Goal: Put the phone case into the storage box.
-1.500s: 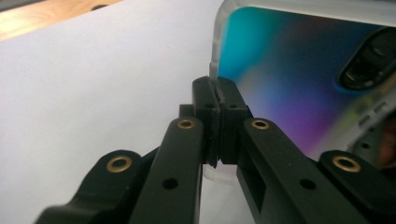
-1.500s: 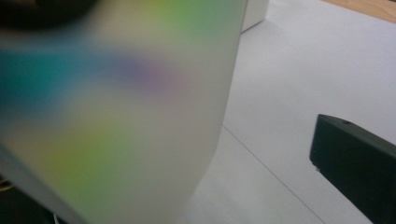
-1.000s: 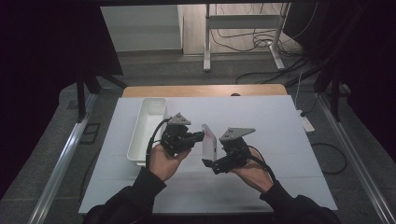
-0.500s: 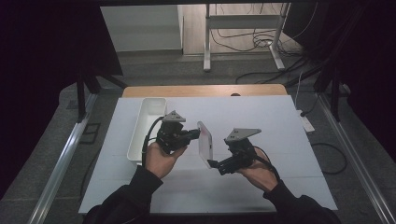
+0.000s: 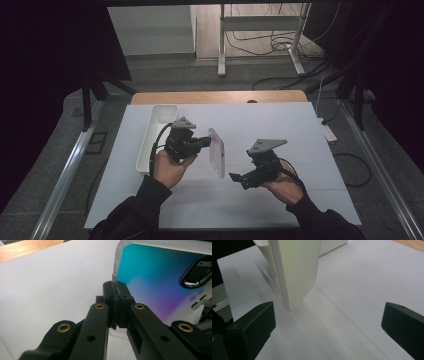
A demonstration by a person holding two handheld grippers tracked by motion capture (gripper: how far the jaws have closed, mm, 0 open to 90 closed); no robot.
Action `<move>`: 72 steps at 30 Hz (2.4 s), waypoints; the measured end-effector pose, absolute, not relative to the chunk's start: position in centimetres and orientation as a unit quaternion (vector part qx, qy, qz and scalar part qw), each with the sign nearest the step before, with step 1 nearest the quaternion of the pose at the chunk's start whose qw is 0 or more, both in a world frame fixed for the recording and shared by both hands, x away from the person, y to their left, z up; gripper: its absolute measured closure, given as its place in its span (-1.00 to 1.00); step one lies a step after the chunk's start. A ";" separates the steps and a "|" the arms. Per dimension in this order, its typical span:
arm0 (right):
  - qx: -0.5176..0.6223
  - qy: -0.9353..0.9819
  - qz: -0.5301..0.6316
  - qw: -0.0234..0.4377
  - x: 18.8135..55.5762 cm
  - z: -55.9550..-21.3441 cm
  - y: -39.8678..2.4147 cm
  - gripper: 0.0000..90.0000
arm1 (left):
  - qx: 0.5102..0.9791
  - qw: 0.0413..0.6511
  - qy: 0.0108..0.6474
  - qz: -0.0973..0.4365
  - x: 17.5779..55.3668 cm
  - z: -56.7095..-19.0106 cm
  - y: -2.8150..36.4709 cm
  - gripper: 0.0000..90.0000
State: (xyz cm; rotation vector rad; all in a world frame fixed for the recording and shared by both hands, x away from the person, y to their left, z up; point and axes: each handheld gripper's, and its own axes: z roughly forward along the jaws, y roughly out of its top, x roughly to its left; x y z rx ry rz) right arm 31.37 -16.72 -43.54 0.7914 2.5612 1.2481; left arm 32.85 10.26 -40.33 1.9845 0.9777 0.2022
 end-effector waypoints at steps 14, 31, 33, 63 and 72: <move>0.269 0.863 0.416 0.095 31.0 -43.5 -18.3 -1.00 | 0.803 0.438 0.396 0.087 33.5 -40.4 10.8 0.96; 0.279 0.864 0.402 0.117 30.5 -43.5 -20.7 -1.00 | 0.800 0.438 0.401 0.090 34.9 -39.9 12.1 0.96; 0.283 0.863 0.401 0.119 30.4 -43.5 -21.1 -1.00 | 0.798 0.439 0.403 0.089 35.1 -39.8 12.4 0.96; 0.330 0.852 0.382 0.140 29.1 -43.9 -27.0 -1.00 | 0.784 0.439 0.427 0.101 36.9 -37.8 14.9 0.96; 0.353 0.841 0.382 0.151 28.7 -44.0 -28.8 -1.00 | 0.781 0.435 0.435 0.109 37.4 -37.1 15.7 0.96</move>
